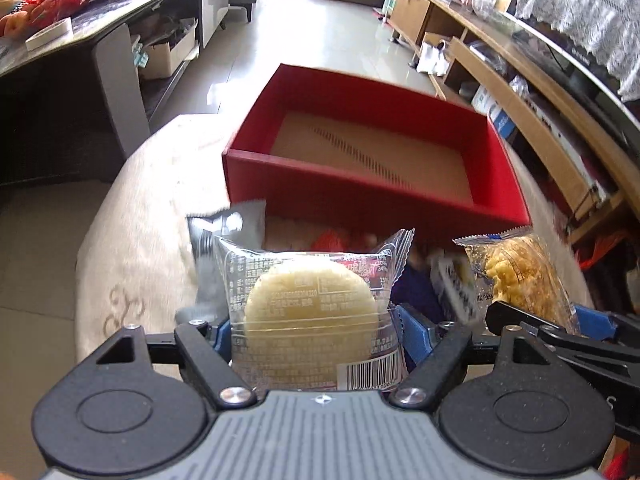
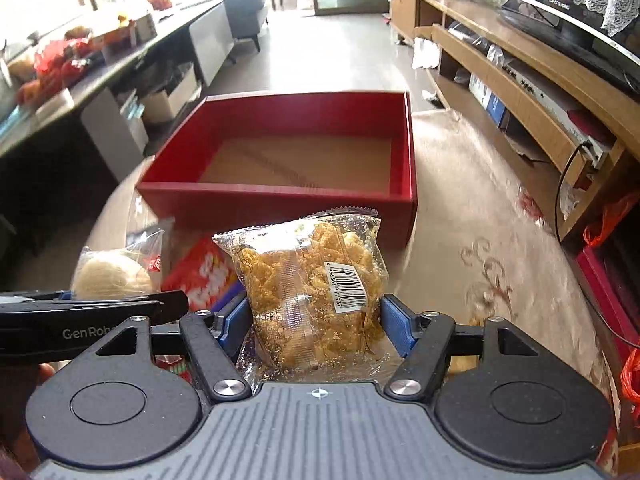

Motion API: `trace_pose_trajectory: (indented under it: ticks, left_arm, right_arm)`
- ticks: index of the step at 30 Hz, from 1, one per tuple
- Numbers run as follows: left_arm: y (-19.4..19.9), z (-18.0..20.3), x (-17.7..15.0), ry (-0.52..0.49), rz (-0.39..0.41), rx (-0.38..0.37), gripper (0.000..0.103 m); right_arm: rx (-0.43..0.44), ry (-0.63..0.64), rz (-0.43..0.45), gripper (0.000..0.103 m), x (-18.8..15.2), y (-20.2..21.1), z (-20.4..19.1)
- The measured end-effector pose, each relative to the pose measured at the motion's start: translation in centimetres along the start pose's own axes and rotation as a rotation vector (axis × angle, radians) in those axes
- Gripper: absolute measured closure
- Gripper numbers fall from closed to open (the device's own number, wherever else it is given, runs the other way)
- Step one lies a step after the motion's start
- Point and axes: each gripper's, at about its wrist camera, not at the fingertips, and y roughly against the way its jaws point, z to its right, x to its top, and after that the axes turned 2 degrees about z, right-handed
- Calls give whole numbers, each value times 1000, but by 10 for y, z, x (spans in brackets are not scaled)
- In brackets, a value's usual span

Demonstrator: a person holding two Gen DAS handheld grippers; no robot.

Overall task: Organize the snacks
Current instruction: 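Carry the cake and crisps bag over the red box with both tools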

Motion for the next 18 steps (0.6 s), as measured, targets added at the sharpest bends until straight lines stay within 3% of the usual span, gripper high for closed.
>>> trace_pose_trajectory:
  ticks: [18]
  left_arm:
    - [-42,9,92,20,89,12,30]
  right_arm:
    - [1,-68,90,29,72,-41,8]
